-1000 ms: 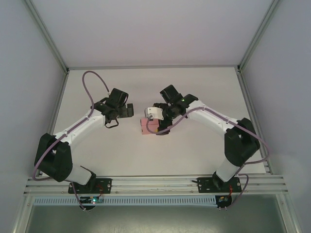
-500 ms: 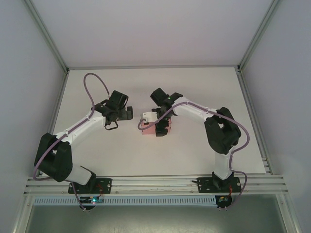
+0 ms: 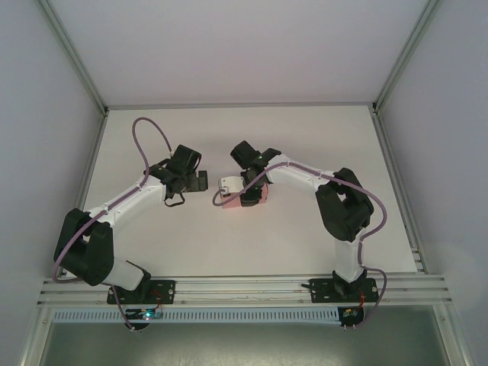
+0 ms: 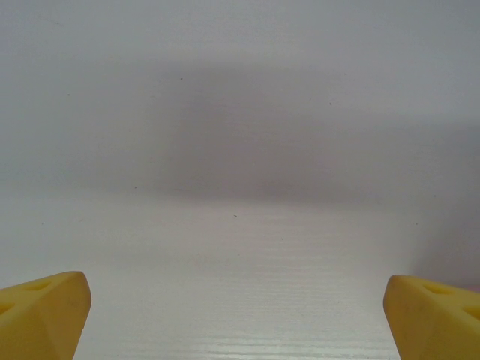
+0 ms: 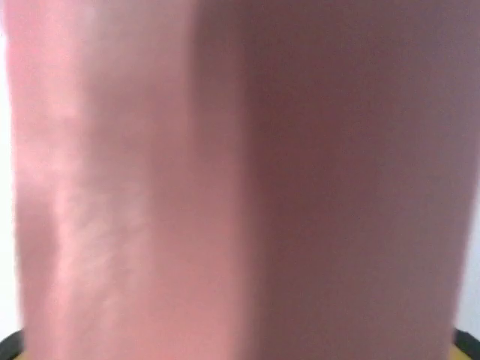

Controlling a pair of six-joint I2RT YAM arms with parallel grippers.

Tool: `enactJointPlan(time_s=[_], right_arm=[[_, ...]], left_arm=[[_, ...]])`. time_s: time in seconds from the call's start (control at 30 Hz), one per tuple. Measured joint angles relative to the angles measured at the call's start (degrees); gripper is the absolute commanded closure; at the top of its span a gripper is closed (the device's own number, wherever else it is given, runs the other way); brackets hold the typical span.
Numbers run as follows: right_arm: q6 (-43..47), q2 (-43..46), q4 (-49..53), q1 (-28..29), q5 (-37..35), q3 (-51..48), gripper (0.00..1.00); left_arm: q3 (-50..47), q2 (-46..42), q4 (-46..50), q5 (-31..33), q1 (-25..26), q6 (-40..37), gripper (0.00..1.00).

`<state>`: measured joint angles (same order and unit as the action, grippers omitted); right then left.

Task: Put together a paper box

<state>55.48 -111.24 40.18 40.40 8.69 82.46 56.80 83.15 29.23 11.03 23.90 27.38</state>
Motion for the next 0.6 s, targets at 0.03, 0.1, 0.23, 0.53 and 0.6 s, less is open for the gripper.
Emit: enactJointPlan(time_s=[0.03,0.1,0.23,0.53,0.6], right_arm=[[0.02,0.09,-0.13,0.0,-0.26,0.0,0.62],[0.0,0.48,-0.28,0.0,-1.11,-0.04,0.62],[0.0,3.34,-2.23,0.0,-4.11,-1.25,0.68],[1.73,14.78,-23.65,0.57,-17.07,-13.35,0.68],[3.52,14.97,-30.25,0.63,-20.06,-16.61,0.66]], left_arm=[[-0.04,-0.07,-0.02,0.0,0.0,0.0,0.0],[-0.17,-0.28,-0.02,0.0,0.0,0.0,0.0],[-0.81,-0.81,-0.02,0.02,0.0,0.0,0.0],[-2.1,-2.21,-0.04,0.04,0.0,0.02,0.0],[-2.19,-2.45,-0.04,0.07,0.0,0.02,0.0]])
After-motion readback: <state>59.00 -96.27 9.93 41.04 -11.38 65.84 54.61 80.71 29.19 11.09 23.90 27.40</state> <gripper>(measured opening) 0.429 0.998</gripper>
